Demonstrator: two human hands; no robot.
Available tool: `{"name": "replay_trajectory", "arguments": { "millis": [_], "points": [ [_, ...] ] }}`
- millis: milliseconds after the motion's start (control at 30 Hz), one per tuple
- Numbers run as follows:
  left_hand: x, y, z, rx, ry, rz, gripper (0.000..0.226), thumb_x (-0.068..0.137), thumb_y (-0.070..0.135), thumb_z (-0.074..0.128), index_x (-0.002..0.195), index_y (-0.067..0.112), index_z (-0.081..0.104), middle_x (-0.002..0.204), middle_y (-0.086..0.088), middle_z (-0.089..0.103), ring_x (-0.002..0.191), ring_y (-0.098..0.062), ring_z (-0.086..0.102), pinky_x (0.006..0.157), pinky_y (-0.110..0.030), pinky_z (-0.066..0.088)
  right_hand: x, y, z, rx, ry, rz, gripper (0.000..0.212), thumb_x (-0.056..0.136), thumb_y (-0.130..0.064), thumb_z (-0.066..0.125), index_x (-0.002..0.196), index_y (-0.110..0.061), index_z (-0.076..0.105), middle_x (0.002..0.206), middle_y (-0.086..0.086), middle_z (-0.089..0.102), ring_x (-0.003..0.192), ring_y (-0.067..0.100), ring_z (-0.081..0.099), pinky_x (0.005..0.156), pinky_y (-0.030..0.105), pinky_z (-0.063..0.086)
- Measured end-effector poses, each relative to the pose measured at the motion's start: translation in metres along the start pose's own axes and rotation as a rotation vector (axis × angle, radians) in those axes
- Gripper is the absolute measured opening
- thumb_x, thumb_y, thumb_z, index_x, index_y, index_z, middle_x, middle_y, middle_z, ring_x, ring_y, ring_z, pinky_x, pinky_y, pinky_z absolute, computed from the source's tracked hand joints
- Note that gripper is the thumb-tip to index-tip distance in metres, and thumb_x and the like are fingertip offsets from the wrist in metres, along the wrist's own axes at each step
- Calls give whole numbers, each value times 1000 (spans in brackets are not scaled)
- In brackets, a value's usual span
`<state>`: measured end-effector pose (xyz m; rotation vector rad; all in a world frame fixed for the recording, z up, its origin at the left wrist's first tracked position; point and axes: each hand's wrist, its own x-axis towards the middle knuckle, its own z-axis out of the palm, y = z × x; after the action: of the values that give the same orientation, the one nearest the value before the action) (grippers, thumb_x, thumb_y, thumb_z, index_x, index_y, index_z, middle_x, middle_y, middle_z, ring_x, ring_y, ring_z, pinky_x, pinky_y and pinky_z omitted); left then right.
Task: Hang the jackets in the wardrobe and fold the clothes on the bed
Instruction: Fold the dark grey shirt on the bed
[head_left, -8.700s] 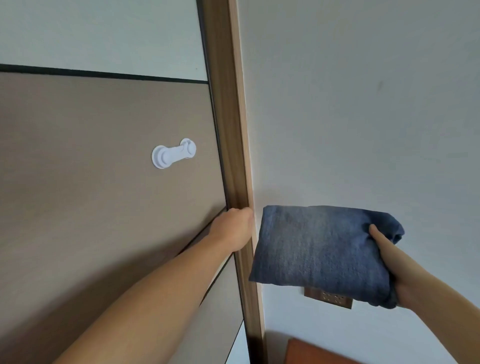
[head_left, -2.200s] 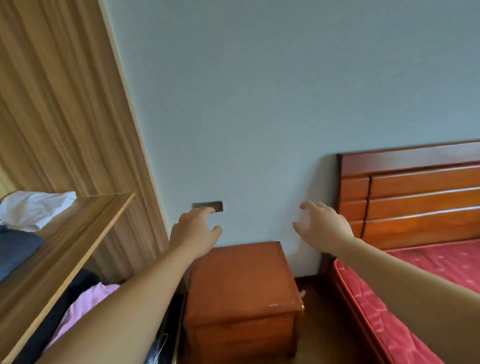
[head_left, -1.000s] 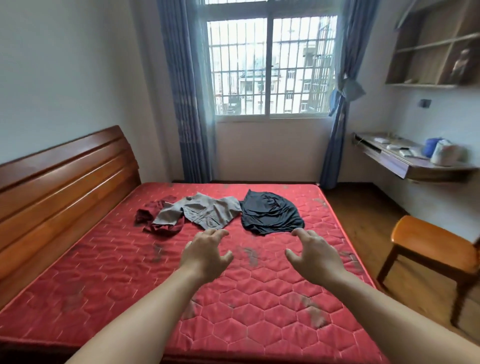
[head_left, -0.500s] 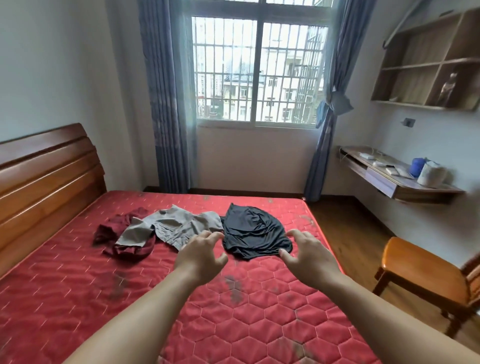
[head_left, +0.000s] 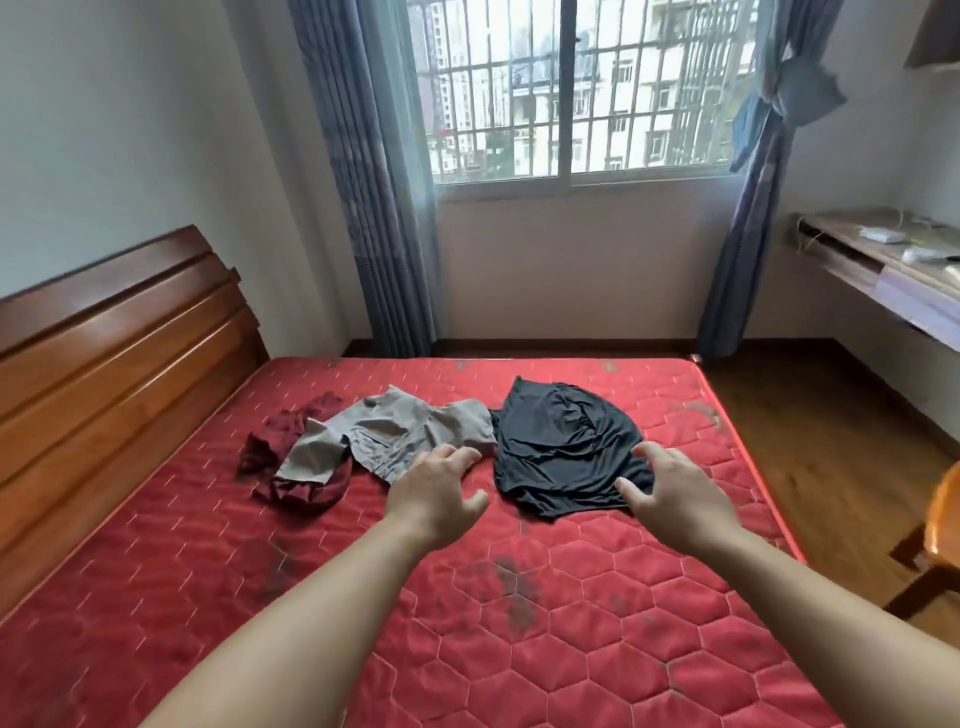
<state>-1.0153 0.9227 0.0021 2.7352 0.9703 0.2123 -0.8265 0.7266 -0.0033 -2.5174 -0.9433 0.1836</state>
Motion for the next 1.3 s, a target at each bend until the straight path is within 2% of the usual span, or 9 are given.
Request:
{"name": "replay_trajectory", "arguments": {
  "millis": [200,300,500,667,800,967,1133,1233,1300],
  "points": [
    [48,-19,24,5,-40,-81,53,85,46,53,136,34,47,136,5,50,124,-17,46,98,-36,45,83,13,26,-21,-97,18,55,91,-50,51,138,-23,42,137,6,51,121,27,52,95,45,47],
    [75,-38,38,-9,-47,-110,49,85,46,54,132,35,49,132,7,52,122,-18,47,97,-35,44,112,11,39,-37,-124,19,55,91,-50,51,137,-22,42,135,7,51,121,28,52,96,44,46],
    [162,-54,89,-11,-130,-22,49,86,46,55,133,35,48,133,7,52,121,-18,48,96,-36,45,153,34,58,-154,-80,64,54,90,-52,50,137,-26,42,134,4,52,122,26,51,95,43,46],
    [224,-41,150,-56,-198,-11,51,86,46,53,135,34,47,133,5,52,123,-20,48,96,-37,46,205,76,84,-248,-124,91,53,91,-52,49,136,-27,42,133,5,52,122,27,51,97,46,45],
    [261,-35,222,-51,-253,-11,51,86,44,53,135,33,47,135,5,52,124,-20,47,98,-38,44,248,126,138,-258,-212,131,54,92,-52,48,138,-26,39,135,6,49,123,29,49,97,46,44],
    [295,-39,332,5,-354,5,50,87,42,51,136,30,47,133,3,56,122,-21,52,94,-38,43,283,199,239,-292,-378,133,56,92,-51,48,139,-24,38,135,8,47,123,30,49,98,47,43],
    [316,-48,440,124,-467,54,38,94,35,42,129,26,54,132,1,59,120,-24,54,94,-38,43,303,256,336,-305,-477,106,51,92,-50,49,138,-27,42,136,4,47,123,29,48,99,45,44],
    [327,-50,493,152,-503,127,36,97,37,41,129,28,54,133,3,57,124,-22,50,97,-39,42,321,281,381,-325,-466,62,48,92,-45,50,136,-26,46,138,1,48,124,28,48,98,44,45],
    [337,-54,523,177,-480,147,39,96,40,43,133,28,49,139,4,50,131,-20,43,99,-41,40,337,293,405,-367,-368,10,47,91,-38,52,135,-23,48,139,1,47,123,29,49,95,45,46]
  ]
}}
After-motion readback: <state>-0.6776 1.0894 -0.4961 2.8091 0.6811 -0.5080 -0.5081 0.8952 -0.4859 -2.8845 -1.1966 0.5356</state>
